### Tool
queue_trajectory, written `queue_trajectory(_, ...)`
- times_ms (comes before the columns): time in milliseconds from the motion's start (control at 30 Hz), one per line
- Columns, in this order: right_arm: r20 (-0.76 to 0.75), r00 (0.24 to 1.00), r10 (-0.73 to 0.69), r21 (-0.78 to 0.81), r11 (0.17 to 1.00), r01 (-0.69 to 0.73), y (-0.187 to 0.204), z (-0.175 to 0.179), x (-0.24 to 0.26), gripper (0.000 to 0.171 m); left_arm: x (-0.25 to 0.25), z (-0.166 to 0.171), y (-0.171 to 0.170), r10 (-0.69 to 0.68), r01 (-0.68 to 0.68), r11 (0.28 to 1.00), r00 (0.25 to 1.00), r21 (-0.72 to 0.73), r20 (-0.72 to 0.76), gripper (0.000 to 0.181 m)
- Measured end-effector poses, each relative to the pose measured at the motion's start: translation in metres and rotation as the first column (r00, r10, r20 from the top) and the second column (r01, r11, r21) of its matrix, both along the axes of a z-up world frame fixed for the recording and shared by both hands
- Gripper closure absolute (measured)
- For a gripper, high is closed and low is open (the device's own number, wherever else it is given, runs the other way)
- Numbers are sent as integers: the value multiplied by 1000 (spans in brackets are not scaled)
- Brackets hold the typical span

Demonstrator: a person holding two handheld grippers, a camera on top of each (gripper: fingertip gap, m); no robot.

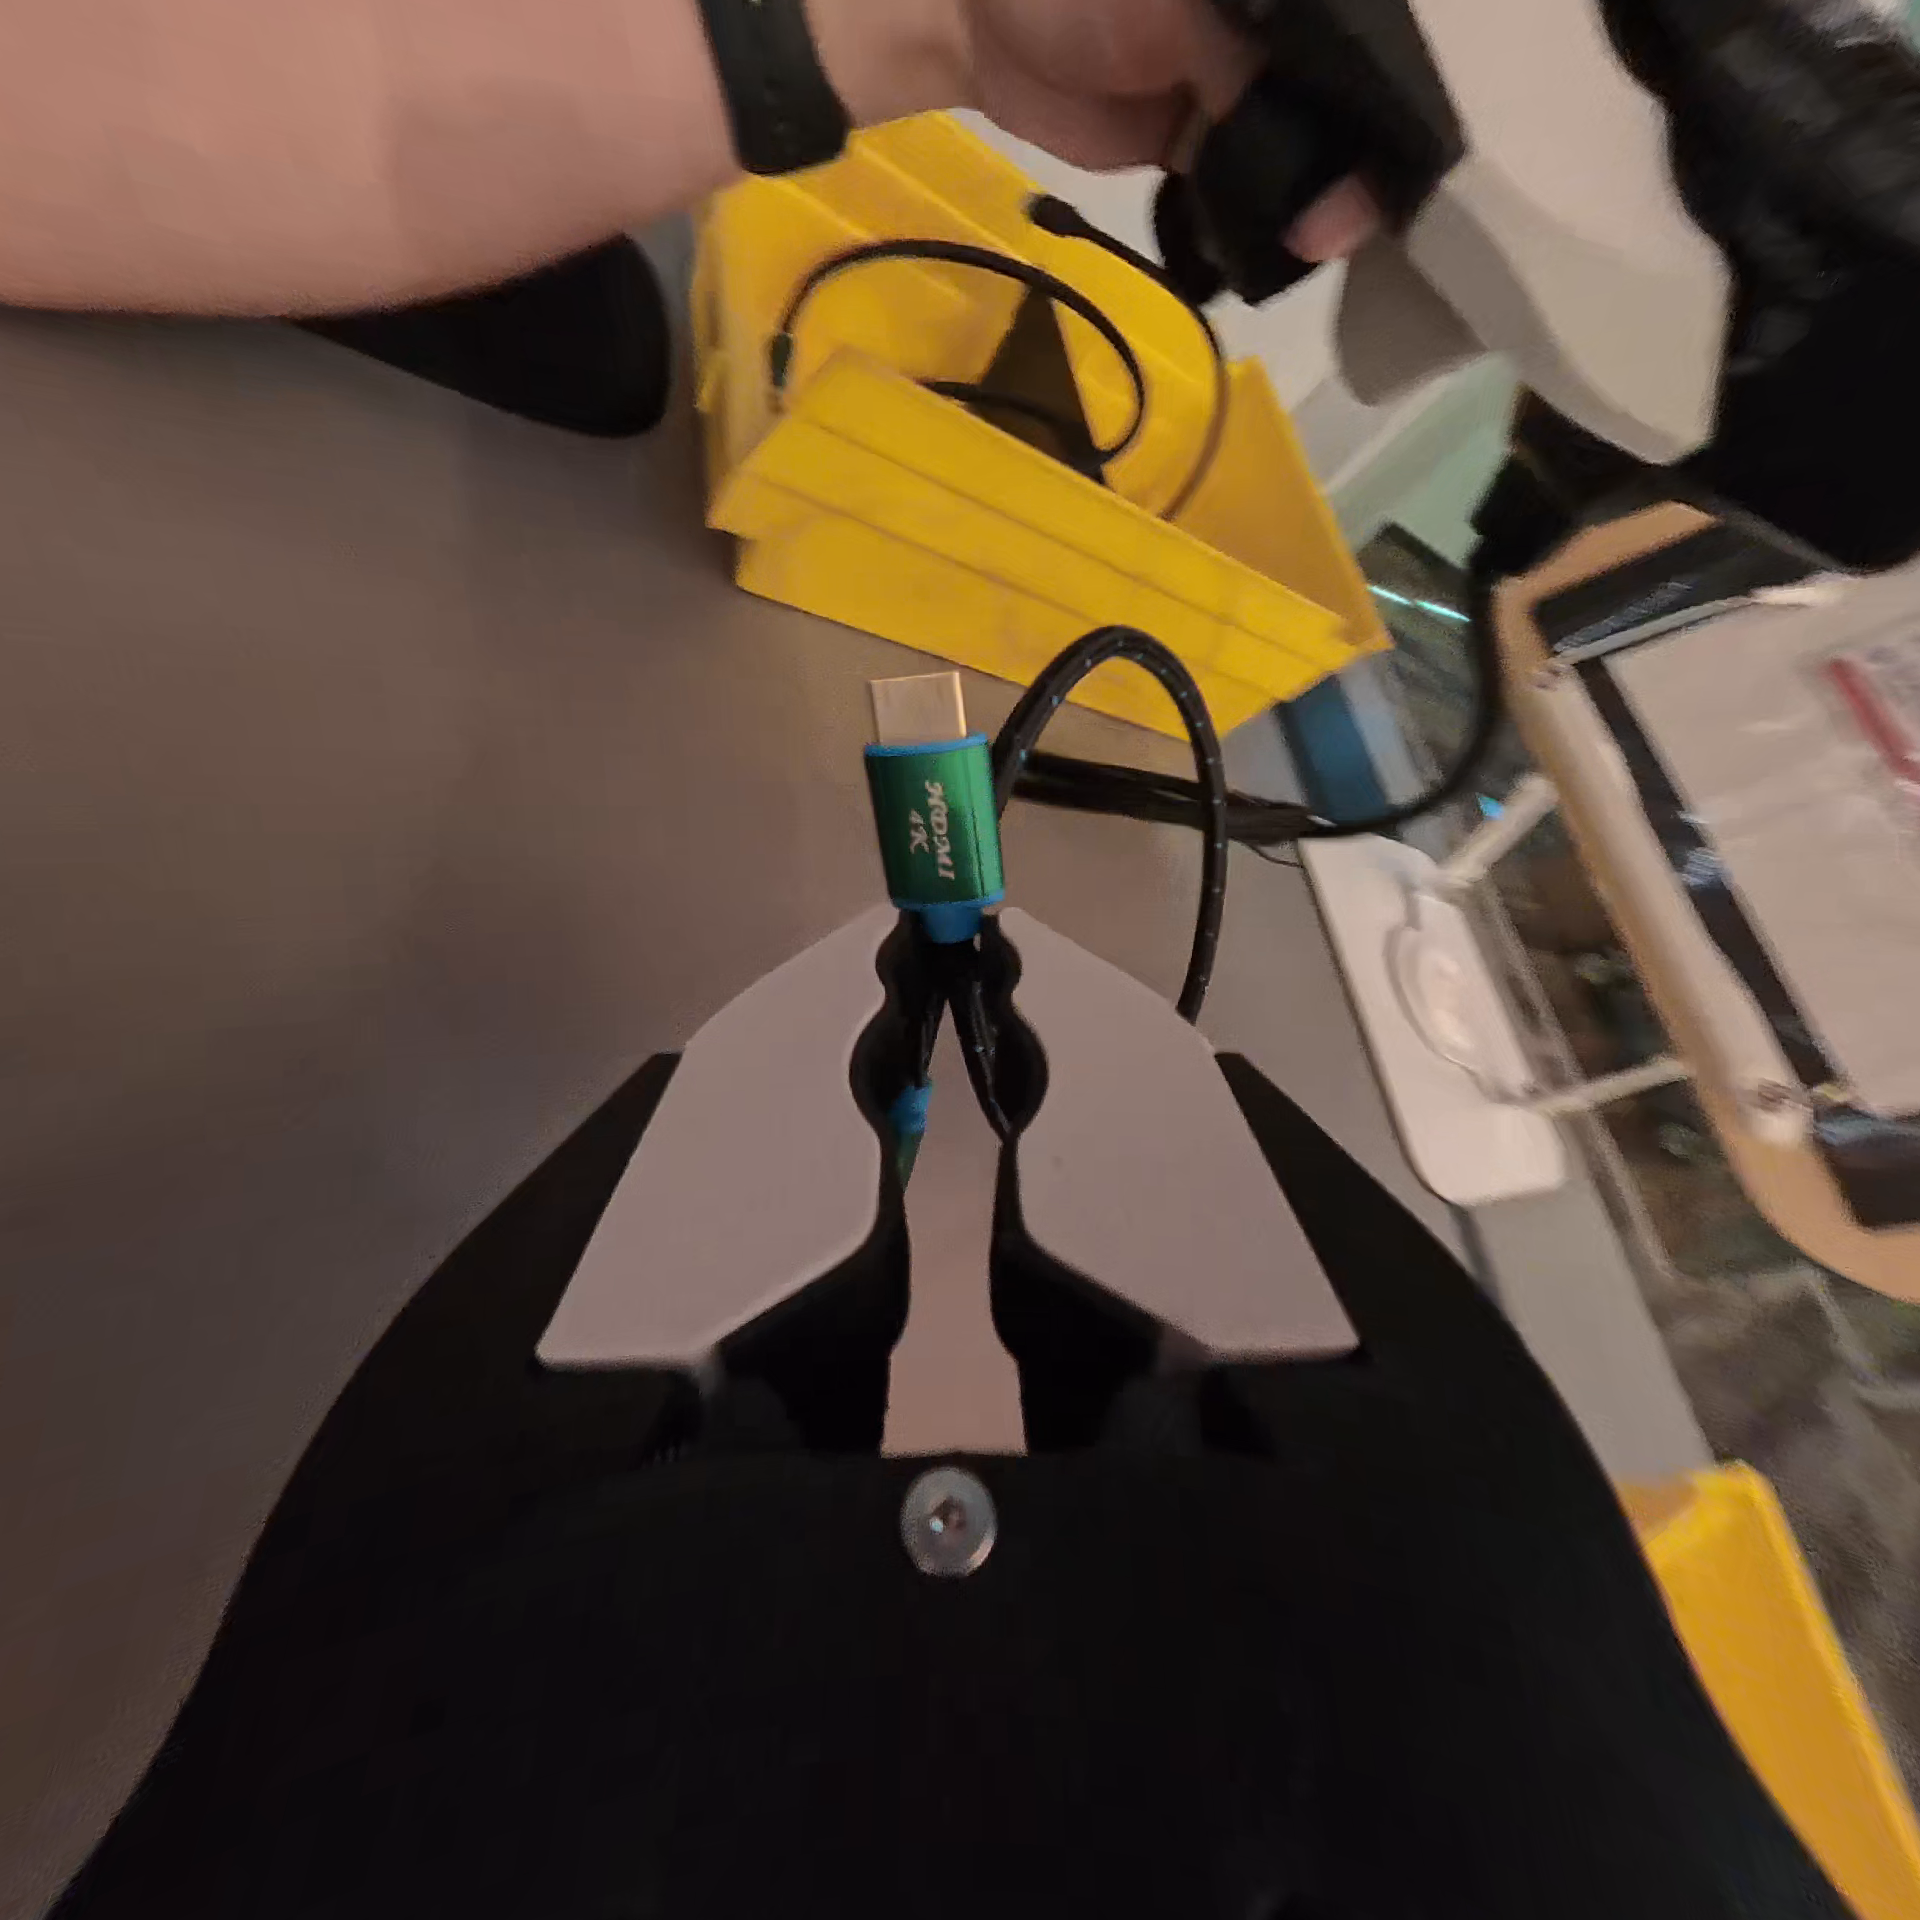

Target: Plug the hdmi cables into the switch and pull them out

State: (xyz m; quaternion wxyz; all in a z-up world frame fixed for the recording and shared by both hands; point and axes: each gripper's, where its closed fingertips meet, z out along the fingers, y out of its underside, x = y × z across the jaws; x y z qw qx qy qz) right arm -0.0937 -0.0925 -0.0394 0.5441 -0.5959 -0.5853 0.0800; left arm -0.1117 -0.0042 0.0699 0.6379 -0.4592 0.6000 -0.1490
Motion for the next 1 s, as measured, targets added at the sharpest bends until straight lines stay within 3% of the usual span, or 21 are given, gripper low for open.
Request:
queue_trajectory(33,33,997,-68,43,997,66,6,2,5,159,-2,1,1,9,-9,1000,1000,-2,4,158)
queue_trajectory(133,149,954,-261,151,959,239,19,-9,16,160,-7,3,6,32,-32,999,999,-7,15,158)
queue_trajectory(200,277,893,-355,121,935,334,23,-39,22,159,-9,3,7,44,-44,999,999,-7,14,158)
queue_trajectory(300,344,856,-386,-53,902,428,18,-81,19,159,-9,1,9,56,-56,998,998,-7,1,158)
queue_trajectory(400,330,859,-393,-257,838,482,13,-102,14,158,-8,-2,10,60,-60,998,998,-8,-12,158)
queue_trajectory(500,227,923,-311,-503,774,385,4,-106,-5,157,-6,-5,10,55,-56,998,998,-15,-27,158)
queue_trajectory(600,71,969,-238,-674,704,222,1,-93,-19,142,-4,-7,10,54,-54,998,998,-19,-35,158)
queue_trajectory(733,61,983,-175,-728,666,164,7,-91,-21,141,-4,-9,11,53,-54,998,998,-26,-39,158)
queue_trajectory(867,74,989,-130,-813,567,136,1,-101,-31,141,-6,-9,13,57,-58,998,998,-31,-40,158)
queue_trajectory(1000,64,987,-147,-837,530,133,5,-109,-37,147,-5,-10,13,59,-60,998,997,-31,-44,159)
